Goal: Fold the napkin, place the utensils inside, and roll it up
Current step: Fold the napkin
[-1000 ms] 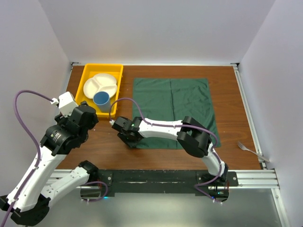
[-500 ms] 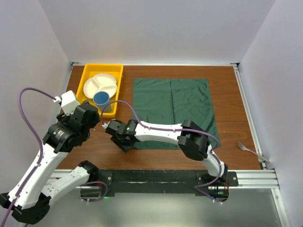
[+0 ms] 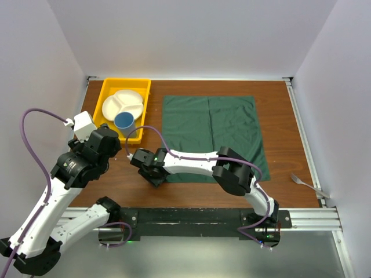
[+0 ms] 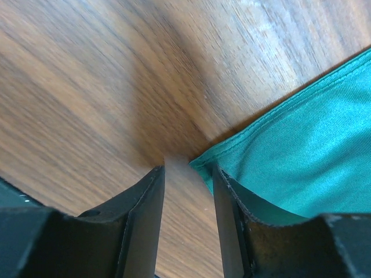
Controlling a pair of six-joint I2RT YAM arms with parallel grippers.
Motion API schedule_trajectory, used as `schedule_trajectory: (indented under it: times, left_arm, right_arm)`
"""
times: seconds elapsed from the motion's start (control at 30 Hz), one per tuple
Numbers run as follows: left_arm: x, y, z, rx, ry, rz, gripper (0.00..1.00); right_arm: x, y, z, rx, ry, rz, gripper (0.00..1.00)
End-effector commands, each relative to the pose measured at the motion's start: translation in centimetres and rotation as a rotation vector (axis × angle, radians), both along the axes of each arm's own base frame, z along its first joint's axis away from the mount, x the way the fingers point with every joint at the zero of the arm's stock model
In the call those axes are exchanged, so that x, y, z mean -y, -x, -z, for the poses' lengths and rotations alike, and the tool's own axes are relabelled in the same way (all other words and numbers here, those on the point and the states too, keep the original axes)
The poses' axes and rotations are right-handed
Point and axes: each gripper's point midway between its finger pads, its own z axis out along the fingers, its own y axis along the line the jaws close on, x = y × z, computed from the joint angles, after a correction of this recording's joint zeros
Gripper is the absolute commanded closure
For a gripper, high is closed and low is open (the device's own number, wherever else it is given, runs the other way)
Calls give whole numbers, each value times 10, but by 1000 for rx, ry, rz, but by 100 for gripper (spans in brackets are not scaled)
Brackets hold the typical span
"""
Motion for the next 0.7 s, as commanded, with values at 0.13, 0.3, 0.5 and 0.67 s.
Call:
schedule_trajectory:
  times: [0.13, 0.3, 0.5, 0.67]
  left_arm:
    - [-4, -3, -13, 50, 0, -21, 20]
    - [-5, -2, -15, 54, 4, -21, 20]
    - [-3, -2, -13, 42, 5, -16, 21]
    - [-1, -4, -12, 38, 8, -13, 21]
  right_arm:
    - [7, -2, 13, 18, 26, -24, 57]
    - [10, 0, 25, 3, 27, -27, 72]
    - [7, -12, 17, -4, -4, 4, 100]
    - [1, -15, -20, -58, -113, 50, 100]
